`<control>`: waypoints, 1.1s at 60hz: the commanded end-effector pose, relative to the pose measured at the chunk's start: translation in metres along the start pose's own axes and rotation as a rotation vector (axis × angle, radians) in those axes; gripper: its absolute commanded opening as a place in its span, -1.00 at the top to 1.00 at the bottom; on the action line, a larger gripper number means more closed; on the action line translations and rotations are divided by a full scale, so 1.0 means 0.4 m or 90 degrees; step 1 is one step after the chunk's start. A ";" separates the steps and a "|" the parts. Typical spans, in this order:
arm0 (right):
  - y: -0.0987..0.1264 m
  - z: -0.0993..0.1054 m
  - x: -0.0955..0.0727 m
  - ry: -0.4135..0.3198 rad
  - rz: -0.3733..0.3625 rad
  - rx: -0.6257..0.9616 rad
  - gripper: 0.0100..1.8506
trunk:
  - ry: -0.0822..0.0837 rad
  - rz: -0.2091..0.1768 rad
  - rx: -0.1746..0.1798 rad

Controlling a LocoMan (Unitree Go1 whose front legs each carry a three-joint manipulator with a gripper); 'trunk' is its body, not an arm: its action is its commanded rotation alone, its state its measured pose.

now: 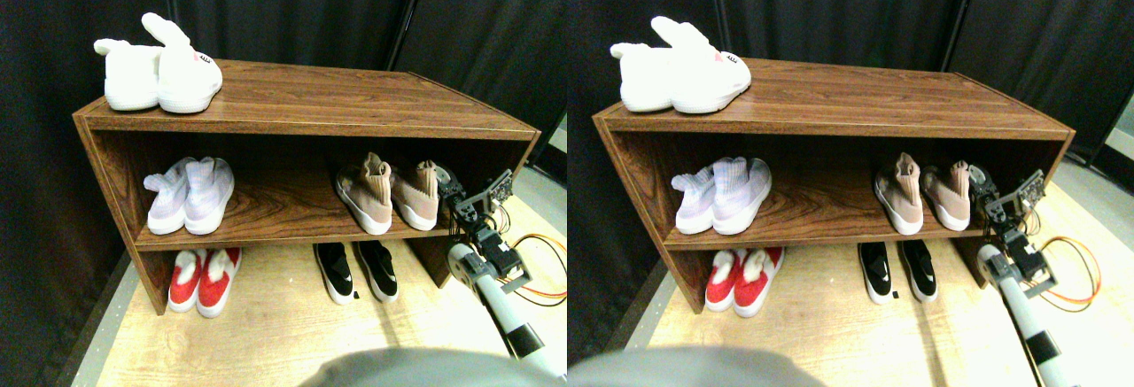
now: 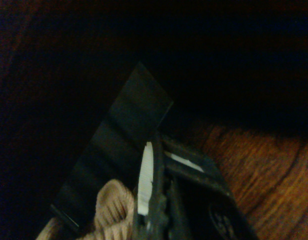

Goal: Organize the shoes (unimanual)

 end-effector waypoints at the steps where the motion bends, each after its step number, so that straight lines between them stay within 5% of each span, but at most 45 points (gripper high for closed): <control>1: 0.013 -0.019 -0.005 0.021 0.011 0.007 0.94 | 0.011 0.016 -0.017; 22: 0.010 -0.071 -0.006 0.056 0.002 0.005 0.94 | 0.012 0.028 -0.025; 66: 0.021 -0.105 -0.051 0.052 0.004 0.004 0.94 | 0.015 0.023 -0.028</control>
